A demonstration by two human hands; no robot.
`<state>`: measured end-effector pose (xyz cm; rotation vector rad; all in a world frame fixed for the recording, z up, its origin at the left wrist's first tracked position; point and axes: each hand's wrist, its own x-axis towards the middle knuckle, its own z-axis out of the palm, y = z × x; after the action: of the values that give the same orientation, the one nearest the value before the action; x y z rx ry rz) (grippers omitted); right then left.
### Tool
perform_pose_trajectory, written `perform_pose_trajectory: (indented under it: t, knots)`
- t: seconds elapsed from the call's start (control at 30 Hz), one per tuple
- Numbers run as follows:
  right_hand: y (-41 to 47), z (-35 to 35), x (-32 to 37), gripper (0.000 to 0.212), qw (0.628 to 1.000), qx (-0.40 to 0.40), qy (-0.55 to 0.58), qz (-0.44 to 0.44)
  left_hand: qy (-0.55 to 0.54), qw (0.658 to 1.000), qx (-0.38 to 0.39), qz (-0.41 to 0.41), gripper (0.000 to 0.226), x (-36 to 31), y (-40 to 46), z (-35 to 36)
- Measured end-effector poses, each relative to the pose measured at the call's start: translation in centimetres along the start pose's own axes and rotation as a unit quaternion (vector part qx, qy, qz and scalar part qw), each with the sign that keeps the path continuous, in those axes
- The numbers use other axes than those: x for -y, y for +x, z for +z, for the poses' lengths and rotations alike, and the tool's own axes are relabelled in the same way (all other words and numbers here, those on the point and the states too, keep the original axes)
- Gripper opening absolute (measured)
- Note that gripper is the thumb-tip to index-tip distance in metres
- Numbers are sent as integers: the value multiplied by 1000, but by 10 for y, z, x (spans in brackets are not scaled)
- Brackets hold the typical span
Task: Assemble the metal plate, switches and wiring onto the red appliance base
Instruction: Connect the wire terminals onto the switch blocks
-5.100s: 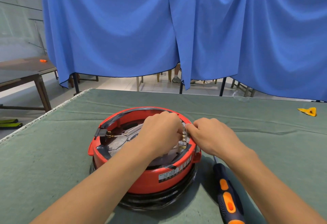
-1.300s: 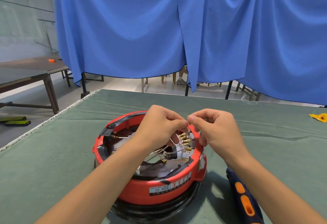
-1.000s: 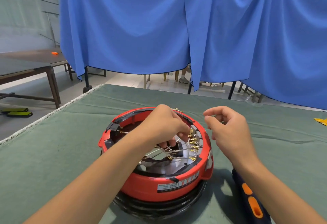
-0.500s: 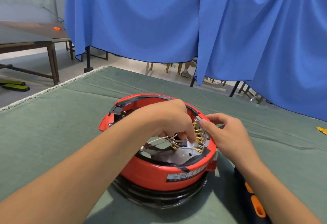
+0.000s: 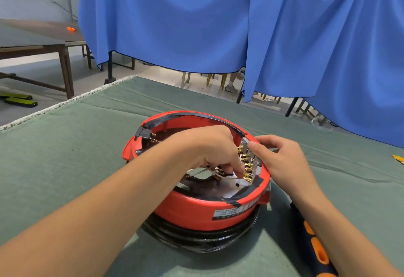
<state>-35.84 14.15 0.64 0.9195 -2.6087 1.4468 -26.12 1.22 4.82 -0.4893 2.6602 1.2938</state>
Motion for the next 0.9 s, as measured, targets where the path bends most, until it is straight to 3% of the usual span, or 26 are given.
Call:
perform_pose_trajectory:
  t: [0.3, 0.9]
  knots:
    - [1, -1, -2, 5, 1000, -4, -8, -7, -3, 1000, 10, -10, 19, 2, 0, -1]
    - [0, -1, -3, 12, 1000, 1, 1, -3, -10, 1000, 15, -9, 20, 3, 2, -3]
